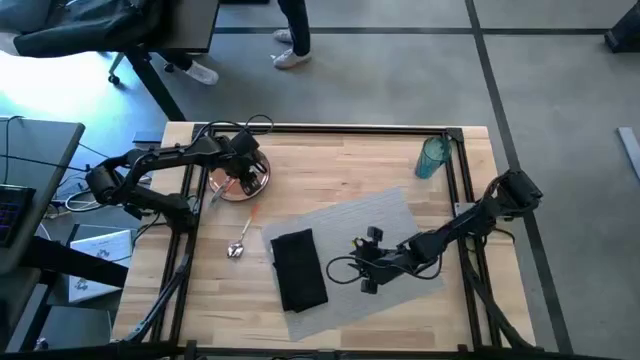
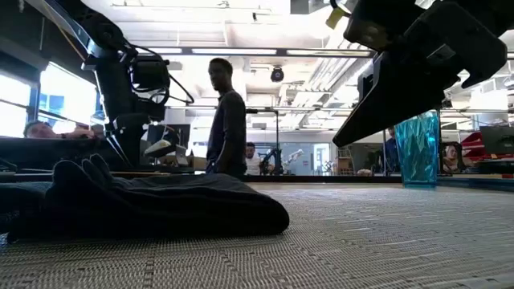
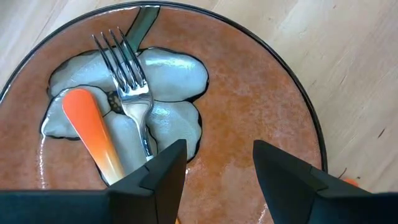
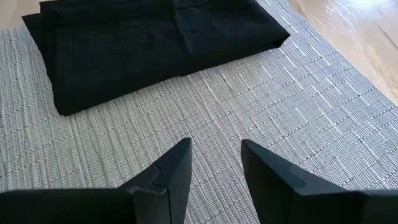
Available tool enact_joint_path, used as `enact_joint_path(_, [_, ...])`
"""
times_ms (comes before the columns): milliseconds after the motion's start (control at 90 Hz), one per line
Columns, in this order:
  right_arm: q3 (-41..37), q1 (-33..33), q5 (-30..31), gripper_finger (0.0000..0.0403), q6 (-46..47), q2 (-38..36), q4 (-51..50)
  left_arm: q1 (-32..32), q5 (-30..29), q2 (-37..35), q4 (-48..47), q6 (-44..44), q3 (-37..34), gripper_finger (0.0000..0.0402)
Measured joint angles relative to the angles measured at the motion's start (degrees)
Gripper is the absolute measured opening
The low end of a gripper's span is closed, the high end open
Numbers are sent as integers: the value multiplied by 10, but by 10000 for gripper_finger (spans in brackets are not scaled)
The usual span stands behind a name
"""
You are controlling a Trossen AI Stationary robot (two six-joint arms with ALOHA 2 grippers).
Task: Set table place
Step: Put the orange fork on the black napkin
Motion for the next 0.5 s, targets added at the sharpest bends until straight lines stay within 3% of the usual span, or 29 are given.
enact_joint_path(500, [0,0,0,126,0,0,0,0,0,20,1,-4,0,170])
